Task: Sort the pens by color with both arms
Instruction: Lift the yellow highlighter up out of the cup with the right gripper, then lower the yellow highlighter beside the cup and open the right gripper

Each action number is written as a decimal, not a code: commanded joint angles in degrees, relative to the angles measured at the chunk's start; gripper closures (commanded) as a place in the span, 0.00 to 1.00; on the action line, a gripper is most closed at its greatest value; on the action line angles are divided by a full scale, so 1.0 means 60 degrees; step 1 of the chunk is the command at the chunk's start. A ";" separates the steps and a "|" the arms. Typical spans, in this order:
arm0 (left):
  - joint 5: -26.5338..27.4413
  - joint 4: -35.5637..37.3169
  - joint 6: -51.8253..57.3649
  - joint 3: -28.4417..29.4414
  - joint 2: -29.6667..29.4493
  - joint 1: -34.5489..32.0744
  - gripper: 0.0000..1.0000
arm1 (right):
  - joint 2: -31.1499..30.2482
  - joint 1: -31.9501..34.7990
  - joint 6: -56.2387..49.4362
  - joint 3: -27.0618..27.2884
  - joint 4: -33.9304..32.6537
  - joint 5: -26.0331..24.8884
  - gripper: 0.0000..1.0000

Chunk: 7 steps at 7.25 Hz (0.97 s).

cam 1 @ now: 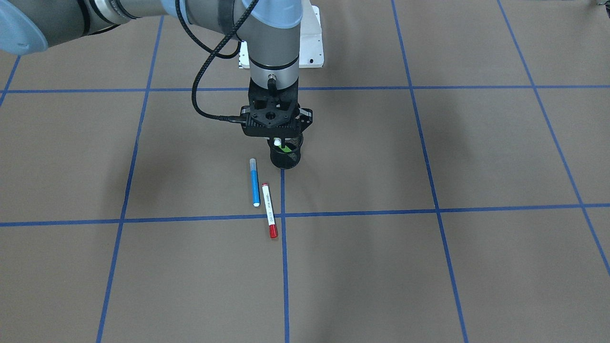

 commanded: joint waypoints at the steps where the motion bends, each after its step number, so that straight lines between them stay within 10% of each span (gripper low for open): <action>1: 0.0000 0.0000 -0.0001 -0.0014 0.0057 0.0000 0.01 | 0.0344 0.0498 -0.0721 -0.0886 -0.0040 0.0674 1.00; 7: 0.0000 -0.0015 -0.0001 -0.0014 0.0072 0.0000 0.01 | 0.1008 0.0047 -0.1793 -0.3951 0.0702 0.1335 1.00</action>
